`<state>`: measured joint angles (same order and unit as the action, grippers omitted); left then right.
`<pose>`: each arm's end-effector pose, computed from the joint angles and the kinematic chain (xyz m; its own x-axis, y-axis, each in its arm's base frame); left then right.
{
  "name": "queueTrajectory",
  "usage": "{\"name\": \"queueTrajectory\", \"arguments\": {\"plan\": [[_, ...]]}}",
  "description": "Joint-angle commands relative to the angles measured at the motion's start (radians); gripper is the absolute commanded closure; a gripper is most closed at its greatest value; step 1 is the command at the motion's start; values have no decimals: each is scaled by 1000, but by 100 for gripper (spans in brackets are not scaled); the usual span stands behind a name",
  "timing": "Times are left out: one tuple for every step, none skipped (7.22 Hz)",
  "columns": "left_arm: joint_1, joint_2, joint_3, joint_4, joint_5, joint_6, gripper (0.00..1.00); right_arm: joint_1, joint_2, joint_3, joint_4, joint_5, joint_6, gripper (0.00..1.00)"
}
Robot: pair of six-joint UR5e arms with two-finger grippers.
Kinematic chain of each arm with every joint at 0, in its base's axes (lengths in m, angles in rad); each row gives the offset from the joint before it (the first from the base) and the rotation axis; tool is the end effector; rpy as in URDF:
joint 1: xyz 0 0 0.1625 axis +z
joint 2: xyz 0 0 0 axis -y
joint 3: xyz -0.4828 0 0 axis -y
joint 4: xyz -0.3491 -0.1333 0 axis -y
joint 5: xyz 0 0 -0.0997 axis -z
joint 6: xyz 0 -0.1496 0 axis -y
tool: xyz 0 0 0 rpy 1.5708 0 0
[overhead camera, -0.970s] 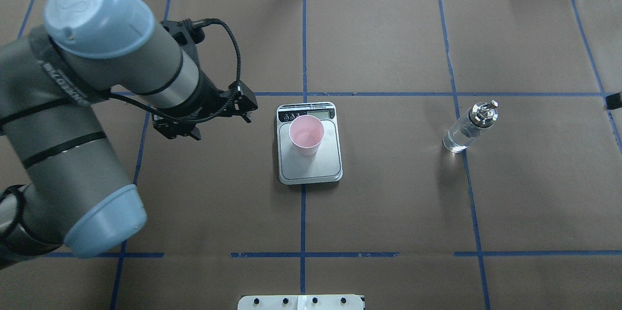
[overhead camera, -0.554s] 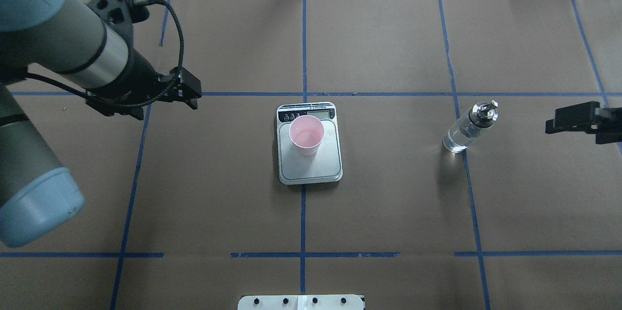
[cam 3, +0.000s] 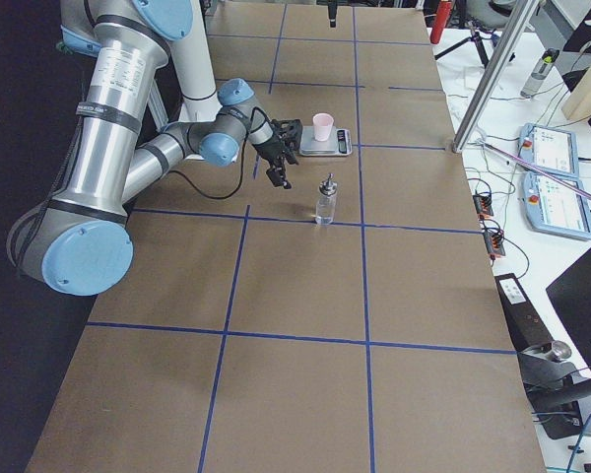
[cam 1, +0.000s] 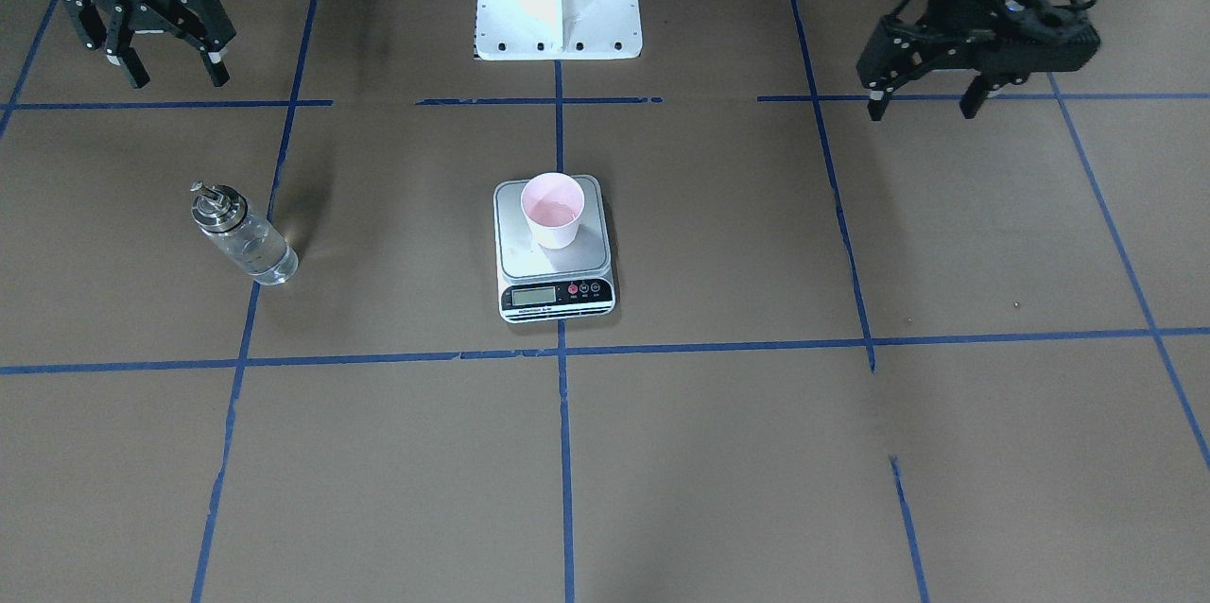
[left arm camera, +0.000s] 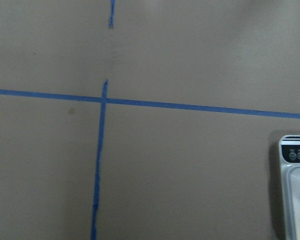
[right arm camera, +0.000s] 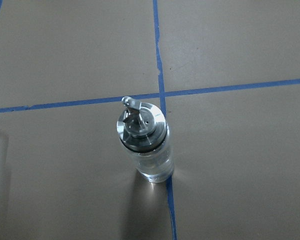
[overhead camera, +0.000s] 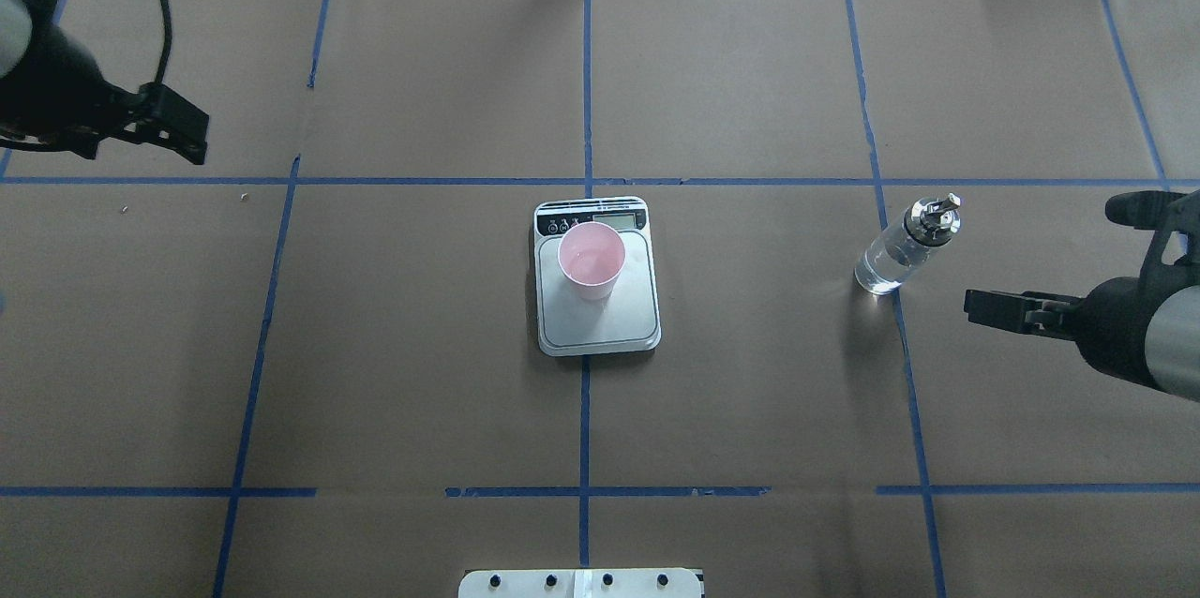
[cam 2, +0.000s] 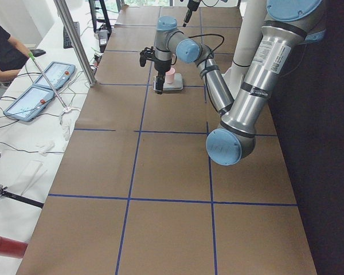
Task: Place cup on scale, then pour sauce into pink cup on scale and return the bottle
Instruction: 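Withdraw the left gripper from the cup while the right gripper approaches the bottle, then close the right gripper around the glass bottle's neck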
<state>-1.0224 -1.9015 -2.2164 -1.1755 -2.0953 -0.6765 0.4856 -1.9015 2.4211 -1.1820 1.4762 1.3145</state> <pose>0.2143 -0.4628 0.3835 0.7371 0.0882 -0.6700 0.0329 0.9856 0.1659 -0.2186 -0.2821 0.4588 0.6606 0.0633 0.7480 -0.3753 0.8908 0.2561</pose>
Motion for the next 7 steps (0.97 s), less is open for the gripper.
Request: {"name": "queueTrajectory", "arguments": {"plan": [[-146,132,21,-28,-26,384,0,-105,-4,-77,142,-204,9,0],[-171,212,33,-135,-28,402,0,-113,-4,-187,318,-259,-4,0],[-215,319,49,-258,-26,481,0,-117,-5,-236,378,-296,-33,0],[-328,361,146,-350,-29,682,0,-120,-5,-243,378,-328,-76,0],[-422,361,243,-369,-38,844,0,-134,-4,-244,378,-358,-80,0],[-444,339,283,-378,-73,815,0,-153,4,-250,380,-382,-83,0],[-444,316,338,-429,-74,778,0,-174,7,-264,380,-431,-84,0]]}}
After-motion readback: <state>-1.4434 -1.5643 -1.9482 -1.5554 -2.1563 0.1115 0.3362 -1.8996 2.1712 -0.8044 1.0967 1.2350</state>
